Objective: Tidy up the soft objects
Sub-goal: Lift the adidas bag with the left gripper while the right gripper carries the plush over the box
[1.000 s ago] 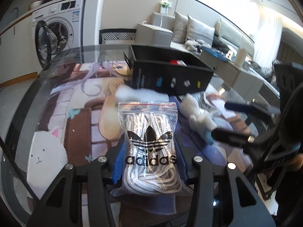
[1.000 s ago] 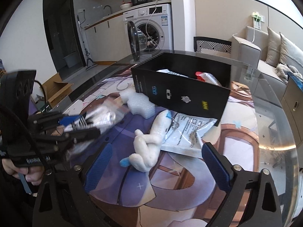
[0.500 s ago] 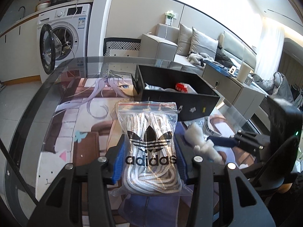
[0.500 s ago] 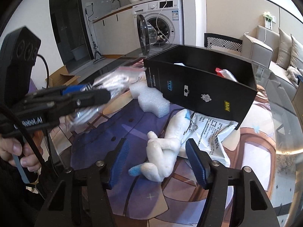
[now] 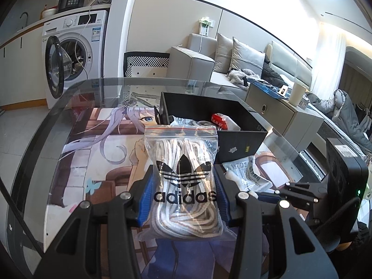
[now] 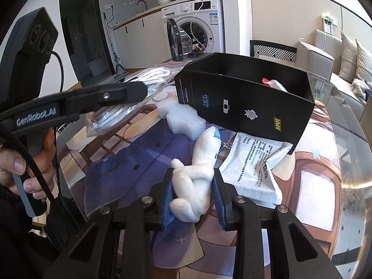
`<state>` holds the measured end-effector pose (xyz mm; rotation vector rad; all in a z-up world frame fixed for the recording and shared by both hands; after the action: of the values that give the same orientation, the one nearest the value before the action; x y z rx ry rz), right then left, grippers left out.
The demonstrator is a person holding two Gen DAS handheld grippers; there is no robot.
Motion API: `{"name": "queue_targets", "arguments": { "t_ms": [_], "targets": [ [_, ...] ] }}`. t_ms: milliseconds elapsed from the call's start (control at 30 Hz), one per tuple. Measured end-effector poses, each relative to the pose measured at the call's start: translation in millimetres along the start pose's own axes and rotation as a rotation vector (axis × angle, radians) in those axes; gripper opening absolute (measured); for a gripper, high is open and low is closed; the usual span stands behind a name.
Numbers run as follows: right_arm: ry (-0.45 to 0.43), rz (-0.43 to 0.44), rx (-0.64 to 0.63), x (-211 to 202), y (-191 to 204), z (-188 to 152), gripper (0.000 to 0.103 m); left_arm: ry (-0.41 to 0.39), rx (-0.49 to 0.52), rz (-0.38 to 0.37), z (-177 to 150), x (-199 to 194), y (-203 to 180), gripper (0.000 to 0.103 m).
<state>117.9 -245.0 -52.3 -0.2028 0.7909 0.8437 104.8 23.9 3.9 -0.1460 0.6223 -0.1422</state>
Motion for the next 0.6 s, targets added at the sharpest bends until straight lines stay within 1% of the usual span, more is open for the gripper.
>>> {"name": "queue_targets", "arguments": {
  "t_ms": [100, 200, 433, 600],
  "targets": [
    [-0.013, 0.005, 0.002, -6, 1, 0, 0.031, -0.011, 0.003, 0.001, 6, -1, -1, 0.046],
    [-0.046, 0.014, 0.020, -21, -3, 4, 0.031, -0.029, 0.012, 0.003, 12, -4, -1, 0.046],
    [-0.181, 0.040, 0.093, -76, -30, 23, 0.031, -0.066, 0.036, 0.014, 28, -12, 1, 0.046],
    [-0.265, -0.001, 0.101, -112, -50, 41, 0.031, -0.090, 0.055, 0.026, 39, -16, 3, 0.046]
  ]
}}
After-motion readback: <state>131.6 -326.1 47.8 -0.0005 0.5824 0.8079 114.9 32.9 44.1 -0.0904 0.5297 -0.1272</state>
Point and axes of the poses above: each gripper's, at about its wrist camera, not at the fingertips, and x roughly the way its jaws point, y to its left, z to its top, the point moved 4 cm from there along x, roughly the way its jaws point, and after that the axes turned 3 degrees about x, right-handed, at the moved point
